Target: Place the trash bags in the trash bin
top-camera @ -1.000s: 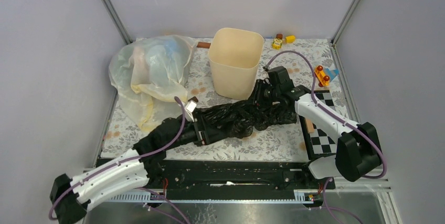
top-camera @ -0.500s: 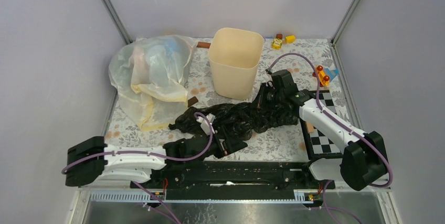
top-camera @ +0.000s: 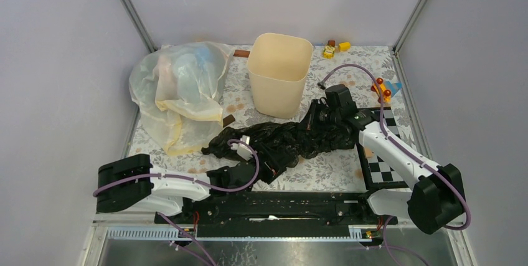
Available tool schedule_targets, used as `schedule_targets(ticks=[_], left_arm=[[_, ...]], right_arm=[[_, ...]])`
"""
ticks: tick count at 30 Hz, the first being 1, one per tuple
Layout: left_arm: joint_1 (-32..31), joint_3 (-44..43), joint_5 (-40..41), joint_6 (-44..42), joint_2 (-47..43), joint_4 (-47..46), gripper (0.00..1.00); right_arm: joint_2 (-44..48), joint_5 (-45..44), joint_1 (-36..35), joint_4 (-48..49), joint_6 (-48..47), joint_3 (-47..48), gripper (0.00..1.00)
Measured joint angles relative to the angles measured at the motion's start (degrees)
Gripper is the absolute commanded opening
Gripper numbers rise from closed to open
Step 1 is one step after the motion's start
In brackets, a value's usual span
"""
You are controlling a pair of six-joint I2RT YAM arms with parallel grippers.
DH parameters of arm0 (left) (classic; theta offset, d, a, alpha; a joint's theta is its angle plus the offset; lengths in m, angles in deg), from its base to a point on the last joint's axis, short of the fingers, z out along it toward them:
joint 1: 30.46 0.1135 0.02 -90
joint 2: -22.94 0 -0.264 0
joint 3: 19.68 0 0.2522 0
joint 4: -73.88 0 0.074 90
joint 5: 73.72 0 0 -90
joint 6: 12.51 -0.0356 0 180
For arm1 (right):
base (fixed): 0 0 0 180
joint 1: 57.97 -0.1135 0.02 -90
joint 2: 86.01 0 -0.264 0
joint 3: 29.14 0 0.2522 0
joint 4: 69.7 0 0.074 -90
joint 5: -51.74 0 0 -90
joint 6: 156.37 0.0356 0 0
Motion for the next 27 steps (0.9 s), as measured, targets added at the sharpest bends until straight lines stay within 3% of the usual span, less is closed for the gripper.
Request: schedule_targets(ticks=[2,6,8,10,15,17,19,22,25,26,27], left_arm=[[0.66,-0.09,2.14,0.37,0.07,0.24,0.78],[4.28,-1.51,4.11,-1.62,2.14,0.17,0.46],[6.78,-3.48,3.02,-4.55,4.52,-0.28,0.19],[9.16,-5.7,1.2,-8.02,6.6,0.02,0.02],[12.68,-6.86,-3.26,-12.87,6.95,1.03,0.0],[14.21,-6.91,-5.73,-15.19,6.62,3.02,0.0],[15.78,-7.08,-7.96,-17.77,5.49,6.73,0.0],[17.46,-7.17,-9.51,-21.88,1.16,13.55,0.0],[19.12,-6.95,-10.64,-25.22,-4.87,19.04,0.0],[20.06,-6.78,-11.23,-26.25,-7.23,20.87,0.0],[21.09,-6.67,-11.76,-27.36,-9.51,22.8,0.0]], right_arm=[[0.37,0.33,0.0,0.04,0.26,-0.33,0.01],[1.38,0.98,0.0,0.0,0.85,-0.92,0.01],[2.16,1.07,0.0,0.02,1.07,-1.09,0.01],[2.91,0.94,0.0,-0.02,1.18,-1.11,0.02],[4.85,-2.71,0.0,-1.79,0.92,-1.07,0.18],[5.31,-5.05,0.0,-2.97,0.79,-1.05,0.19],[5.84,-7.56,0.0,-4.26,0.35,-0.98,0.17],[6.73,-11.26,0.0,-5.73,-0.44,-0.66,0.01],[7.85,-13.75,0.0,-6.86,-1.09,-0.59,0.0],[8.22,-14.19,0.0,-7.23,-1.31,-0.59,0.02],[8.55,-14.56,0.0,-7.52,-1.53,-0.59,0.14]])
